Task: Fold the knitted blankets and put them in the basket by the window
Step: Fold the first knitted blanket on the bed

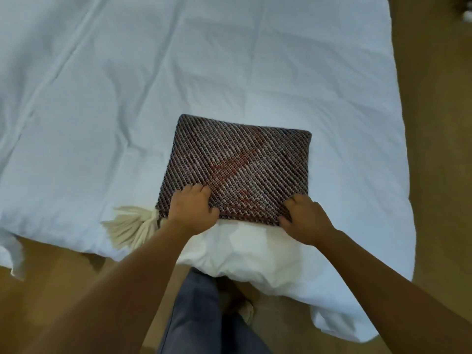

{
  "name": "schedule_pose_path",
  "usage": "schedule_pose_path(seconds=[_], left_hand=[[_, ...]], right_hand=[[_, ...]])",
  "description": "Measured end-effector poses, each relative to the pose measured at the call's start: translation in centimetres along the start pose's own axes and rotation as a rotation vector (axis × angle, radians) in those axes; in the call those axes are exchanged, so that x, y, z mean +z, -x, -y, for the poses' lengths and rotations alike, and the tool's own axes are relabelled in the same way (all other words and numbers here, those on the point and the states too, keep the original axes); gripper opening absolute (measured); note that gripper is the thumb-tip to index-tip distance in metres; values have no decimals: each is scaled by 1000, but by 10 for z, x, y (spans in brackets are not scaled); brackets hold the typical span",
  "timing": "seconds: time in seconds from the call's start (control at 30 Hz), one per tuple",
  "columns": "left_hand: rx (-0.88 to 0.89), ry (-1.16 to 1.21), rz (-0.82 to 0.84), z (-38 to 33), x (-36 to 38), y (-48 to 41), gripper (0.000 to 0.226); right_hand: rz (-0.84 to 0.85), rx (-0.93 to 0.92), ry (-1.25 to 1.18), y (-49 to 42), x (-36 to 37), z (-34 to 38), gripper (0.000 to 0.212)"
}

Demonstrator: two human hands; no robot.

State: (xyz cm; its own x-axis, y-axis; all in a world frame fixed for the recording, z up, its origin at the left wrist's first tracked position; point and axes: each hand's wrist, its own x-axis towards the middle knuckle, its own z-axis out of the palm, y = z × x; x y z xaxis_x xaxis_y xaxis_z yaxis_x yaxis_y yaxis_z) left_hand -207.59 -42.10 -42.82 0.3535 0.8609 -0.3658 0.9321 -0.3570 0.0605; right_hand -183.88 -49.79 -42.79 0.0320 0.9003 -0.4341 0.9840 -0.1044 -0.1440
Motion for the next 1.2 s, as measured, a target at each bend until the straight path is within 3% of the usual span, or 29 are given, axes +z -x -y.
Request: schedule_pose_path(seconds=[0.07, 0.17, 0.23, 0.47, 0.57, 0.7, 0.83, 0.97, 1.1, 1.2], left_hand=[[45, 64, -86, -7, -10, -16, 48], [92, 99, -61, -19, -18, -44, 54], [121, 72, -55, -23, -18, -63, 54], [219, 39, -73, -12, -12, -133, 56], [269, -32, -62, 0, -8, -160, 59], [122, -8, -72, 37, 17, -174, 65], [-78, 61, -79, 63, 29, -178, 75], [-98, 58, -50, 65, 25, -180, 78], [-151, 26, -44, 50, 10, -173, 75], [-97, 101, -132, 22, 11, -130, 69]], right_hand=[[-167, -8, -94, -13, -10, 8, 32], [-309, -66, -133, -41, -16, 25, 42], [-302, -78, -123, -63, -22, 40, 52], [-248, -45, -199, -147, -29, 67, 56], [-239, -54, -183, -174, -15, 72, 71], [-217, 29, 4, -180, 14, 51, 70], [-271, 255, -27, -171, 25, 5, 68], [-240, 392, -65, -166, 25, -16, 68], [-197, 414, -67, -167, 10, 2, 64], [-263, 234, -149, -144, 6, 53, 63]])
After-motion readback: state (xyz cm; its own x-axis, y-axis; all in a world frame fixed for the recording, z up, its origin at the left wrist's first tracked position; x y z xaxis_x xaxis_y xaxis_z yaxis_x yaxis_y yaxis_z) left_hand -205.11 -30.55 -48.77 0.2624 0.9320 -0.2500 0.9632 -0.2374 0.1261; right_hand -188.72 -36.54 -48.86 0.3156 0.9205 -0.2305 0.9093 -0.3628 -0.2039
